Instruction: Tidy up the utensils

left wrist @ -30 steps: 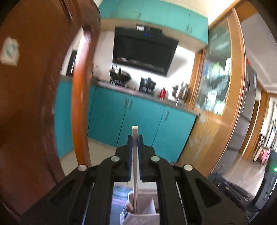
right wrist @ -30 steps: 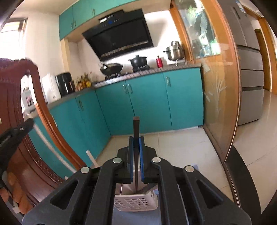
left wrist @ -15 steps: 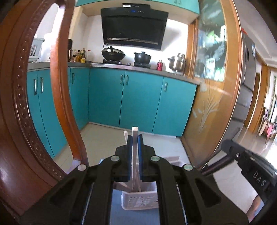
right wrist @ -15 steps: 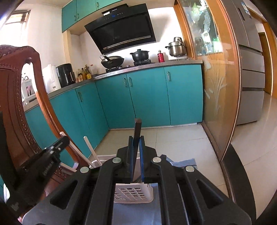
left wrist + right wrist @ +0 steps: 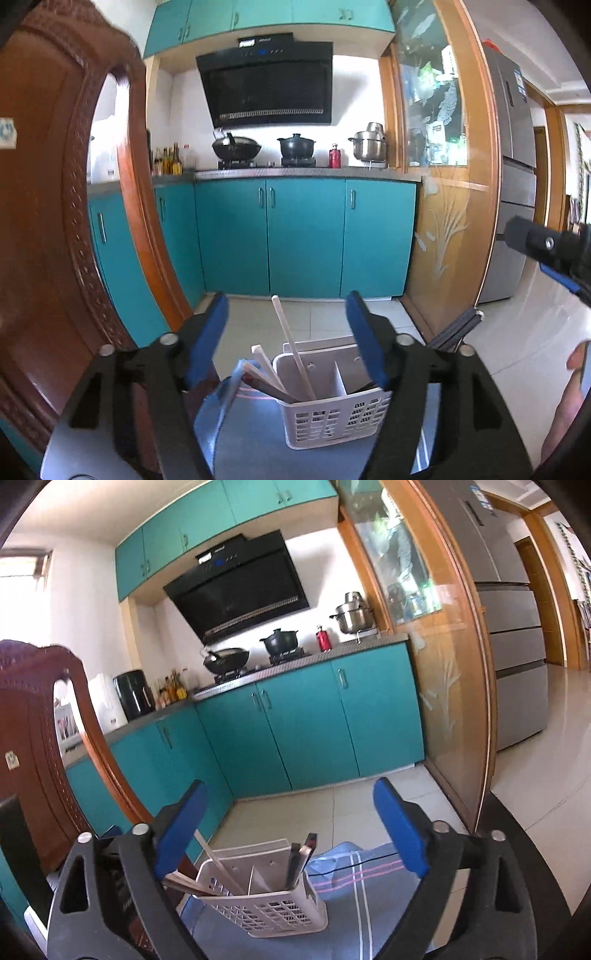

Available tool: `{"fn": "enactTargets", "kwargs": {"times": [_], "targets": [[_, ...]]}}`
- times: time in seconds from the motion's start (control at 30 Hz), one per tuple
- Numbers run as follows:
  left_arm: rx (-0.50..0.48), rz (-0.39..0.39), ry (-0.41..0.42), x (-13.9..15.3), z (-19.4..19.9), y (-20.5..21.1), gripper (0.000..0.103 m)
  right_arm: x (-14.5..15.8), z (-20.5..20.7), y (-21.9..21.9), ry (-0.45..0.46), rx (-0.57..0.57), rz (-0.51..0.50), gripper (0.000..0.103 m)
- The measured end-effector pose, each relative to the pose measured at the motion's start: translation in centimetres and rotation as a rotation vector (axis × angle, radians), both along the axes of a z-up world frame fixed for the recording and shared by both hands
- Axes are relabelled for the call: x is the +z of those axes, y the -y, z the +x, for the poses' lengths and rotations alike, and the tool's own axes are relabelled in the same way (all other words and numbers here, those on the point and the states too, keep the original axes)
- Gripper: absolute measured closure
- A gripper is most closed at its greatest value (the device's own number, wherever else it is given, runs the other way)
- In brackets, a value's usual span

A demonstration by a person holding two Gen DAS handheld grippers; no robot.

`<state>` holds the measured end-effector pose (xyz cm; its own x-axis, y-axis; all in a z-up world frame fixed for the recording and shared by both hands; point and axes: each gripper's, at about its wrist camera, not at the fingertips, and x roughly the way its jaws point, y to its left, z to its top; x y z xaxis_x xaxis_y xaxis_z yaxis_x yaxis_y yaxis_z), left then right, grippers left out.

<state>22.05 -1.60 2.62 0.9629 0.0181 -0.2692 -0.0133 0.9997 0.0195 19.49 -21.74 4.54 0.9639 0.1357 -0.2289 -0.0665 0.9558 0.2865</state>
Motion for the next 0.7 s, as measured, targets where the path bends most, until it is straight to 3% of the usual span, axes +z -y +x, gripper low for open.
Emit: {"fn": "enactTargets", "kwargs": {"times": [0.2, 0.33, 0.5, 0.6, 0.7], "targets": [[-0.029, 0.031, 0.02, 0.5, -2.3, 0.7, 0.018, 0.2, -1.4, 0.5, 0.013, -0.025, -0.003, 0.005], [-0.025, 0.062, 0.017, -0.2, -5.9, 0.5, 0.012, 0.0, -4.0, 0.6, 0.027, -0.064, -0.08, 0.004], [-0.044, 0.009, -0.06, -2.0, -12.7, -0.6, 0.004, -3.6, -9.8, 0.3, -0.051, -0.11, -0.232, 0.003], [-0.04, -0.013, -0.11, -3.2, -16.8, -1.0, 0.004, -6.0, -13.6, 0.4, -0.131, -0.122, -0.227, 0.003], [-0.039, 0.031, -0.147, -3.7, -20.1, -0.5, 0.004, -6.7, -16.9, 0.2, -0.163, -0.09, -0.202, 0.003]]}}
